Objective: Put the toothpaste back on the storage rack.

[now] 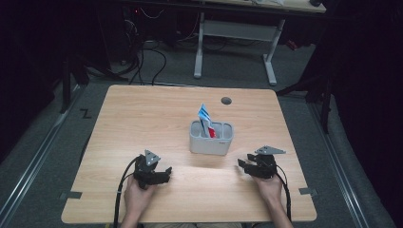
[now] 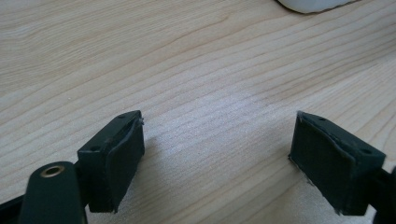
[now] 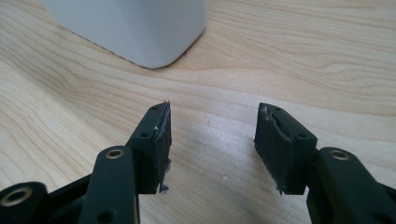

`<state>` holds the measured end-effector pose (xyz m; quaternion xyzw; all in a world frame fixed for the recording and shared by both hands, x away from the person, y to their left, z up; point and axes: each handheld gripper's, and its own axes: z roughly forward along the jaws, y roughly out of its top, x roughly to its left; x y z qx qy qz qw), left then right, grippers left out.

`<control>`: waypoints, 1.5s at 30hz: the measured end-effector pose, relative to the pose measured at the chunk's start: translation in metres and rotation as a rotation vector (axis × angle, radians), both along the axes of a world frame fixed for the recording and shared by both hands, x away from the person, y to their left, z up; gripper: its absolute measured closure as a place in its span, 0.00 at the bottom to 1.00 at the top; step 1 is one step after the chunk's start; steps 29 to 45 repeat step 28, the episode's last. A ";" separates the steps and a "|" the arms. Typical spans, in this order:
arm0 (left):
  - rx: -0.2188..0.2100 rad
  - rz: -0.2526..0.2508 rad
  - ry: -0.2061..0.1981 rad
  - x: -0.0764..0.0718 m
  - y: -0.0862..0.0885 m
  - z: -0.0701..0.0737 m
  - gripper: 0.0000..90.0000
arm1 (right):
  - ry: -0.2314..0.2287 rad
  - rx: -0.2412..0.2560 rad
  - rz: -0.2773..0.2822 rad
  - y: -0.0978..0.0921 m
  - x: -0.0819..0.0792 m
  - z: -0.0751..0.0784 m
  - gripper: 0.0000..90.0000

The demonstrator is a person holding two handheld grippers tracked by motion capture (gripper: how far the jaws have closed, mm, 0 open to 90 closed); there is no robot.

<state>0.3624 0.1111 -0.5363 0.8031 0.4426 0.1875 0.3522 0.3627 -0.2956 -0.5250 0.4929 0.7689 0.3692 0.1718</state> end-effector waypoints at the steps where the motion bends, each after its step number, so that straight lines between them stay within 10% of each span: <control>1: 0.000 0.000 0.000 0.000 0.000 0.000 0.20 | 0.004 0.003 -0.008 0.000 -0.001 -0.002 0.51; 11: 0.000 0.001 0.000 0.000 0.000 0.000 0.20 | -0.016 -0.038 -0.030 0.007 -0.005 -0.006 0.49; 15: -0.001 0.000 0.000 0.000 0.000 0.000 0.20 | -0.066 -0.149 -0.031 0.017 -0.009 -0.006 0.47; 45: -0.001 -0.001 -0.002 0.000 0.000 0.000 0.20 | -0.032 -0.117 -0.054 0.015 -0.007 -0.006 0.41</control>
